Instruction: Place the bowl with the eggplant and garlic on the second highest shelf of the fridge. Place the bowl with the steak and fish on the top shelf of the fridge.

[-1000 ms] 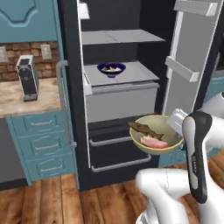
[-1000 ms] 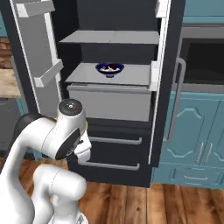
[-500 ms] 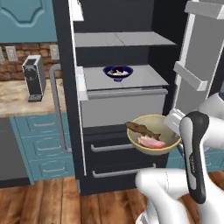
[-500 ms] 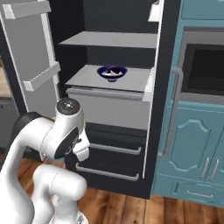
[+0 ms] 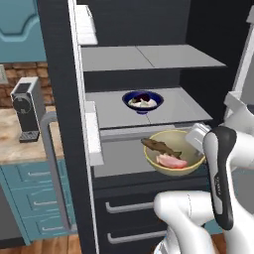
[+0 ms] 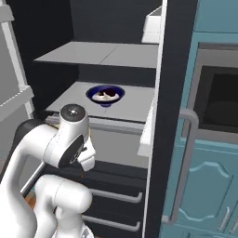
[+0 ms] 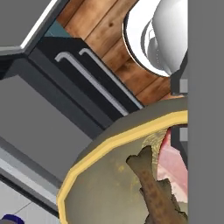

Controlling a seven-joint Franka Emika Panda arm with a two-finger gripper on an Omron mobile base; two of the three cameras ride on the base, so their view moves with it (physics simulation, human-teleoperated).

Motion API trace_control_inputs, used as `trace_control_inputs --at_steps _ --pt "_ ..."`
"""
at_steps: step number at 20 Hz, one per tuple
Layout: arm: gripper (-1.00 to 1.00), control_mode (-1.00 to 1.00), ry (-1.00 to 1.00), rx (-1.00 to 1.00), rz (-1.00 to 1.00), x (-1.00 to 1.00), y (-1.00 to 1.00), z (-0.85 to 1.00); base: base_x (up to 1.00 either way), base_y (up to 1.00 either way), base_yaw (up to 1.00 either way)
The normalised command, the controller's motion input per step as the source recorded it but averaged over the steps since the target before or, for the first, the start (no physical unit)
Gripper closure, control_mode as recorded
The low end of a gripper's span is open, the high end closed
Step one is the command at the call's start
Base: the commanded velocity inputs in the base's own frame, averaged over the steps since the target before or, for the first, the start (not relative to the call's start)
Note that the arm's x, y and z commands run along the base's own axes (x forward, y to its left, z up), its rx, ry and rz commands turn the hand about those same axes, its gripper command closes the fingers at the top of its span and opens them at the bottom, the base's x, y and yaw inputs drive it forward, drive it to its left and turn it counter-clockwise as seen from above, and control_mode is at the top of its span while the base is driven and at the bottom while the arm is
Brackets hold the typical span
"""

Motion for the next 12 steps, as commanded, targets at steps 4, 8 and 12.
trace_control_inputs --at_steps 4,8,12 --pt "1.00 1.00 0.00 0.00 0.00 0.00 0.00 0.00 0.89 0.00 -0.01" --pt "1.00 -1.00 -0.01 0.00 -0.01 -0.07 0.00 0.05 0.27 0.00 0.00" --pt "1.00 -1.00 -0.17 0.01 -0.22 -0.80 0.03 0.58 0.00 0.00 0.00"
